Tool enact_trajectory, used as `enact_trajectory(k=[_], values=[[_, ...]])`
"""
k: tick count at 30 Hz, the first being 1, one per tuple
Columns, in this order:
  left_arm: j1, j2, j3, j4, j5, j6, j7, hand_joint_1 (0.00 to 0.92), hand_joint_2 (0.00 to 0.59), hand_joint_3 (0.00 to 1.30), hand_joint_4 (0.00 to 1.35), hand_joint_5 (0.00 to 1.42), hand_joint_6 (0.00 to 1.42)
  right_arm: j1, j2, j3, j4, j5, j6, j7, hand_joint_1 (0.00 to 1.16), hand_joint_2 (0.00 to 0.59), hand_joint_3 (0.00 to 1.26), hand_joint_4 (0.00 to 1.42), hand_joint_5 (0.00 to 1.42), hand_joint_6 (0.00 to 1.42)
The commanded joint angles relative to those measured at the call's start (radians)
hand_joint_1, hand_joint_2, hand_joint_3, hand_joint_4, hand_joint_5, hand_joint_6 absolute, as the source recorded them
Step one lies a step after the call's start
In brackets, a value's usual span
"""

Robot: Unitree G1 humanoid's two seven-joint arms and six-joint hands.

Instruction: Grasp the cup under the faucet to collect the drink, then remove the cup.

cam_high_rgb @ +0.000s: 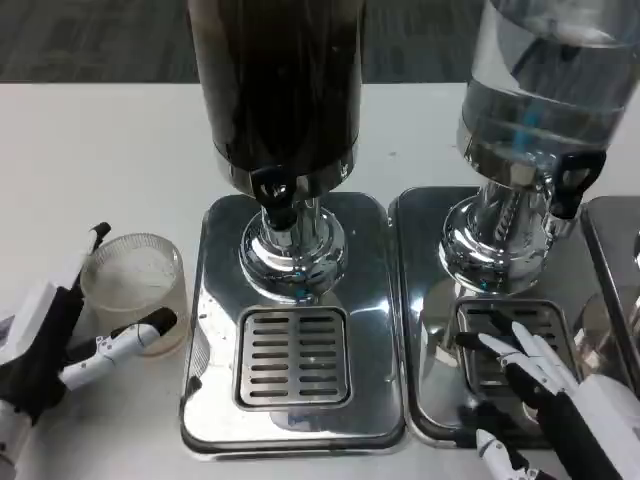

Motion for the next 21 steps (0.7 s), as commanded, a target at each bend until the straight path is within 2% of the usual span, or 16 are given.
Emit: enact_trajectory(k=[1,21], values=[[-0.013,-0.007,-0.012,0.015,0.006,-0.023,0.019,0.101,0.078,0.00,0.00,0.13,0.15,0.012,-0.005,-0.005,0.000,0.007,0.006,0.002,0.48,0.585,0.17,0.00,0.00,0.20],[-0.019,0.003,-0.005,0.011,0.006,-0.033,0.034,0.085,0.080,0.00,0.00,0.13,0.14,0.013,0.004,0.007,0.006,0.004,0.013,-0.003,0.48,0.585,0.18,0.01,0.00,0.20]])
